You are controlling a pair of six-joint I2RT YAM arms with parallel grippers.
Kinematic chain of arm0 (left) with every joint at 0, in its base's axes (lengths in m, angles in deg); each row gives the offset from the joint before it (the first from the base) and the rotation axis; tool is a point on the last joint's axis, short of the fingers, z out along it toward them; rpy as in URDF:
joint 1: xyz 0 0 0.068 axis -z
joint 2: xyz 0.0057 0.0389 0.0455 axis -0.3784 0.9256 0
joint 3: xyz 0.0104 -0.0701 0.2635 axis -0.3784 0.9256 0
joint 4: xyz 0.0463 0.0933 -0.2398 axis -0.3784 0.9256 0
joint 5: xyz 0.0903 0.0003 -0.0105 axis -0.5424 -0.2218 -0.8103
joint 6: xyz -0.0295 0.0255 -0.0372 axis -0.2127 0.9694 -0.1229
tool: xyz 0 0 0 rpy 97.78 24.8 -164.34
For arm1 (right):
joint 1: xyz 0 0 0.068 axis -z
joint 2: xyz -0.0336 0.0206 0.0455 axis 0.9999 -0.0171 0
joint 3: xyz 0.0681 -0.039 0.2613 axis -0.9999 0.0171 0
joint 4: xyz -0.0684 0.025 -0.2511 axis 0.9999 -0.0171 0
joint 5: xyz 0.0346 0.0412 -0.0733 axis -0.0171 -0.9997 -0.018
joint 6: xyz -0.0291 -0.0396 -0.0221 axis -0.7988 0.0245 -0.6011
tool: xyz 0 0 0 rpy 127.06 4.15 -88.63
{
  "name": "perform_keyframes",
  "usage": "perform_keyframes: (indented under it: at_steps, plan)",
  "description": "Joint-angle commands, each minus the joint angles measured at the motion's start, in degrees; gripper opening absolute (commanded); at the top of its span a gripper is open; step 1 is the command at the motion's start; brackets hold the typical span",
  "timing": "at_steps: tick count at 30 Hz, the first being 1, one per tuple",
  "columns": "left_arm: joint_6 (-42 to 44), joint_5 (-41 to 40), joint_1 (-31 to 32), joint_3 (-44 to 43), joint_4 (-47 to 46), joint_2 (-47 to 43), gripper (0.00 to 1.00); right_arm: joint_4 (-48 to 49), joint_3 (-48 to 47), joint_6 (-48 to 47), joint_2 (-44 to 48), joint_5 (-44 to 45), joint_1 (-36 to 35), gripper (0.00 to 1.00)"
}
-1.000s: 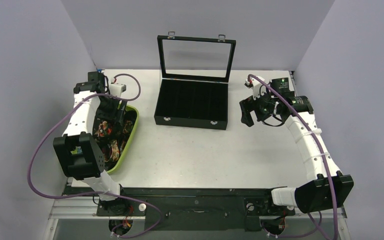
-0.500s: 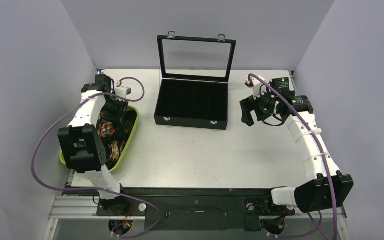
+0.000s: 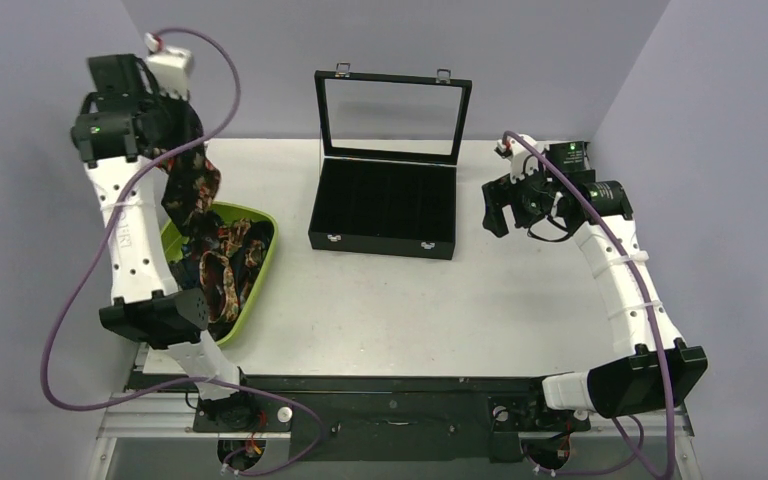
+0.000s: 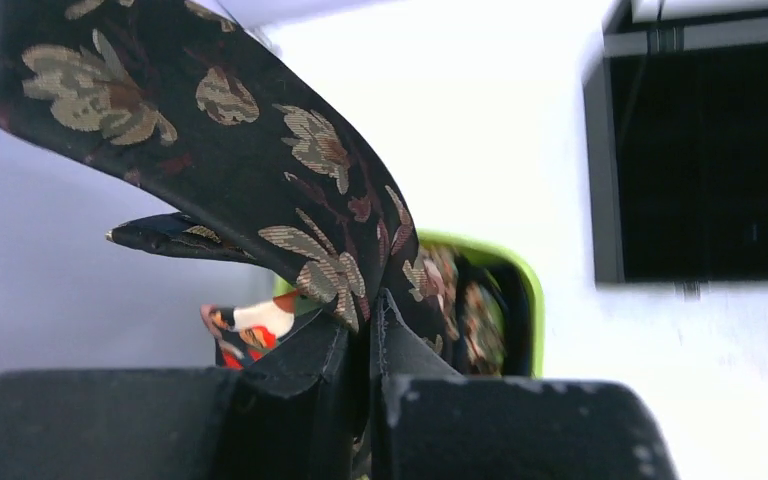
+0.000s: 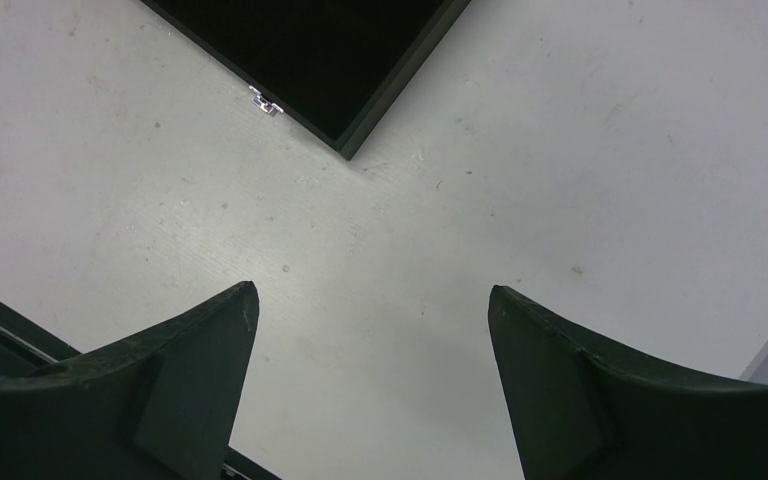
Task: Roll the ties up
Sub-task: Pick up the tie from the bin, then place the tie at the center of the board.
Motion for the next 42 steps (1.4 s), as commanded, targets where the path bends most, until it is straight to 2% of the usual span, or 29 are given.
perform_keyframes:
  at_steps: [1, 4, 7, 12, 16, 17, 18, 19, 20, 21, 22, 23, 24, 25, 28, 31, 35, 39, 42]
  plan:
    - [-5.52, 1.23, -6.56, -17.65, 0.12, 0.74, 0.0, 1.6, -3.98, 1.38, -0.66, -0.19, -0.27, 0.8]
    - [-7.68, 2.23, -9.33, -20.2, -8.0, -0.54, 0.0, 1.85, -5.17, 1.55, -0.58, -0.42, -0.38, 0.8]
    - [-6.17, 2.51, -9.74, -16.7, -13.93, -3.06, 0.0, 1.97, -5.71, 1.86, -0.58, -0.53, -0.72, 0.8]
    - [-8.39, 14.83, -13.23, -12.89, -16.79, -6.25, 0.0, 1.94, -5.67, 2.0, 0.11, -0.19, -0.89, 0.8]
    - [-18.01, 28.86, -16.24, -11.2, -22.6, -7.61, 0.0, 2.07, -5.11, 1.53, 0.94, -0.74, -0.99, 0.8]
    - [-19.74, 34.54, -16.35, -11.26, -25.83, -7.75, 0.0, 2.25, -4.86, 1.43, 1.21, -0.88, -0.96, 0.8]
    - [-24.45, 36.7, -16.38, -11.24, -28.27, -8.12, 0.0, 2.47, -4.7, 1.28, 1.5, -1.18, -1.0, 0.8]
    - [-27.66, 41.44, -16.33, -10.93, -35.58, -8.36, 0.0, 3.0, -4.52, 1.26, 1.65, -1.36, -0.97, 0.8]
    - [-37.28, 43.53, -16.03, -9.11, -40.49, -8.96, 0.0, 3.62, -4.44, 1.28, 1.9, -1.87, -1.01, 0.8]
    - [-43.35, 46.69, -15.67, -7.85, -52.65, -9.46, 0.0, 4.08, -4.47, 1.39, 1.98, -2.15, -1.01, 0.8]
    - [-54.38, 47.83, -14.17, -5.16, -59.0, -9.51, 0.0, 5.1, -4.51, 1.6, 2.27, -2.95, -1.17, 0.8]
    - [-59.11, 49.61, -12.94, -4.71, -70.11, -8.83, 0.0, 5.65, -4.42, 1.77, 2.43, -3.3, -1.36, 0.8]
    - [-63.84, 50.25, -9.38, -5.64, -72.69, -8.18, 0.0, 6.85, -4.34, 1.98, 2.82, -3.78, -1.59, 0.8]
    - [-64.1, 51.02, -4.71, -9.31, -72.87, -6.47, 0.0, 7.54, -4.26, 2.18, 3.01, -4.28, -1.84, 0.8]
    - [-57.35, 49.68, 3.86, -15.83, -67.0, -4.01, 0.0, 12.13, -3.17, 3.51, 4.71, -5.13, -2.28, 0.8]
    - [-55.83, 46.22, 12.43, -18.67, -69.75, -1.5, 0.0, 18.52, -0.4, 6.78, 7.36, -6.48, -3.02, 0.81]
    - [-50.9, 44.14, 22.32, -23.55, -67.2, 1.92, 0.0, 31.92, 6.62, 11.59, 13.39, -7.41, -5.28, 0.81]
    - [-48.92, 41.19, 28.62, -23.3, -71.32, 2.71, 0.0, 49.29, 14.73, 16.53, 19.23, -4.64, -11.15, 0.81]
    - [-48.64, 41.33, 31.55, -22.44, -72.52, 2.84, 0.0, 54.05, 19.12, 16.09, 20.49, -2.09, -16.1, 0.81]
